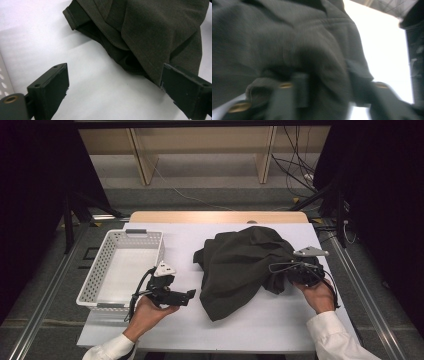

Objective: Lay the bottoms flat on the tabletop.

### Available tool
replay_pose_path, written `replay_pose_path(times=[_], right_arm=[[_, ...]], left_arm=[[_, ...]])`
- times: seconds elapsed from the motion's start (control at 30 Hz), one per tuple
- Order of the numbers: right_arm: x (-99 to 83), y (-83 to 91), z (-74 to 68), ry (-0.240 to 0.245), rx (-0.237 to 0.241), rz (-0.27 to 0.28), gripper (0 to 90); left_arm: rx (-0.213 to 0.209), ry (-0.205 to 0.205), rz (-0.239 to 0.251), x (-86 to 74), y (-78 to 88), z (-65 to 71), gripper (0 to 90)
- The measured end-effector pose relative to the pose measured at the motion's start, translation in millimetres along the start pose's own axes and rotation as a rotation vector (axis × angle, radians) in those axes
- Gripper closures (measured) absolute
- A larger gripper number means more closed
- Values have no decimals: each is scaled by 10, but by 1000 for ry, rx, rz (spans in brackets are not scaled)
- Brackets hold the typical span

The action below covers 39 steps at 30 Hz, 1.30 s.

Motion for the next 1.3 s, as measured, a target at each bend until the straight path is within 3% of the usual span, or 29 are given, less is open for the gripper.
replay_pose_path(times=[0.07, 0.17, 0.37, 0.57, 0.6, 0.7, 0.77, 0.8, 0.87, 0.93, 0.97, 1.0, 1.07, 1.17, 1.3], right_arm=[[-16, 80, -21, -10, 37, -8, 388], [-89, 243, -60, -21, 67, -3, 308], [-245, 507, -43, -36, 69, -3, 260], [-410, 382, -52, -47, 72, -80, 209], [-420, 344, -56, -45, 71, -90, 214], [-465, 218, -54, -31, 89, -123, 328], [-491, 128, -44, -44, 80, -162, 416], [-502, 88, -40, -44, 80, -176, 501], [-504, 34, -35, -40, 73, -191, 629], [-497, 3, -22, -35, 67, -193, 767], [-491, -6, -8, -35, 64, -193, 808], [-478, -11, 14, -34, 67, -192, 826], [-429, -5, 83, -29, 65, -180, 838], [-313, 21, 211, -57, 25, -136, 842], [-120, 28, 349, -88, -19, -76, 843]], left_arm=[[-5, -2, 2, 17, -1, 7, 83], [-12, -20, 6, 44, 3, 35, 89], [-18, -38, 11, 141, -11, 98, 90], [-48, -53, -7, 365, -241, 165, 89], [-90, -43, -26, 416, -320, 170, 90], [-158, -8, -60, 503, -550, 196, 91], [-190, -8, -89, 509, -705, 223, 112], [-220, -32, -112, 492, -794, 247, 173], [-235, -91, -145, 428, -932, 327, 354], [-245, -128, -181, 356, -1018, 411, 643], [-250, -153, -200, 327, -1045, 458, 755], [-253, -171, -209, 307, -1059, 509, 810], [-269, -187, -213, 298, -1058, 589, 840], [-320, -204, -210, 304, -1027, 712, 847], [-402, -238, -215, 258, -1017, 1054, 849]])
Point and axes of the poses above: each handheld gripper's, and its own axes: y roughly backward along the jaws, x roughly out of its top, z roughly to its right, the point moved 1 cm from there along -y, roughly forward along the jaws, and after that the axes turned 9 degrees about -y, right-handed, at the moved point
